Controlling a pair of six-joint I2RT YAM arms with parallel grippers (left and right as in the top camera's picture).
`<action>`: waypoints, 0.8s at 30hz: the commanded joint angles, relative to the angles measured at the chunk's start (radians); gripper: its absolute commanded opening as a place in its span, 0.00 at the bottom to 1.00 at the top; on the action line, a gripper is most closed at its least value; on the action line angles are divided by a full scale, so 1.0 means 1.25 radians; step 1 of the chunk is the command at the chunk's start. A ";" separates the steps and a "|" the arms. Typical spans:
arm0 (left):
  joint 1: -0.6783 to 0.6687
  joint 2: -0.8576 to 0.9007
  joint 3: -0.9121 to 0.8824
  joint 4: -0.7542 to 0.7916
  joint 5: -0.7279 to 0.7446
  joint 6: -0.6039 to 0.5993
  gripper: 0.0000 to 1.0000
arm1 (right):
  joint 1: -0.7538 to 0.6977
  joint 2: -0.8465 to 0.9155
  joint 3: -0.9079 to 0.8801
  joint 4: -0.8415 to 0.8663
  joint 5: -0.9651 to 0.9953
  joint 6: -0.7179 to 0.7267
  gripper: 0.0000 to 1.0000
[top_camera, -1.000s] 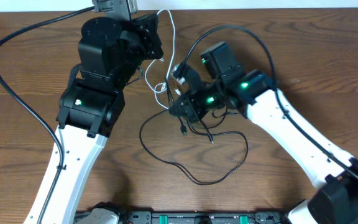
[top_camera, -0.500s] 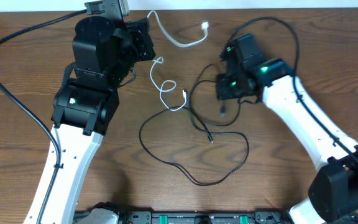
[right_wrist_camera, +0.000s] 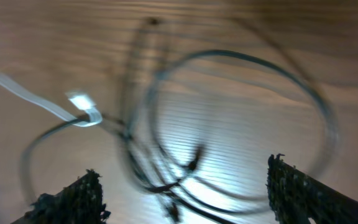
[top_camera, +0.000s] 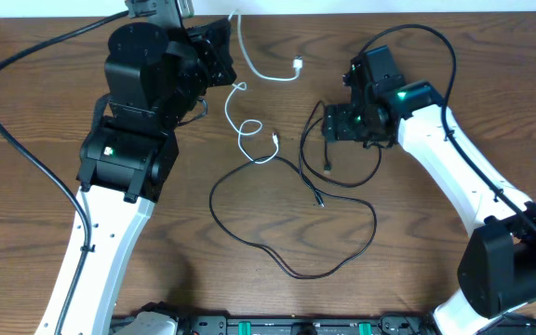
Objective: Untangle cables
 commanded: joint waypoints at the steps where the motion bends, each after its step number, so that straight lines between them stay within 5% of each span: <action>1: 0.004 -0.015 0.008 0.028 0.070 -0.059 0.08 | -0.006 -0.012 0.017 0.023 -0.253 -0.137 0.83; 9: 0.004 -0.039 0.008 0.122 0.084 -0.191 0.08 | 0.014 -0.012 0.018 0.087 -0.367 -0.140 0.79; 24: 0.004 -0.058 0.008 0.184 0.085 -0.425 0.08 | 0.144 -0.011 -0.020 0.233 -0.114 -0.124 0.68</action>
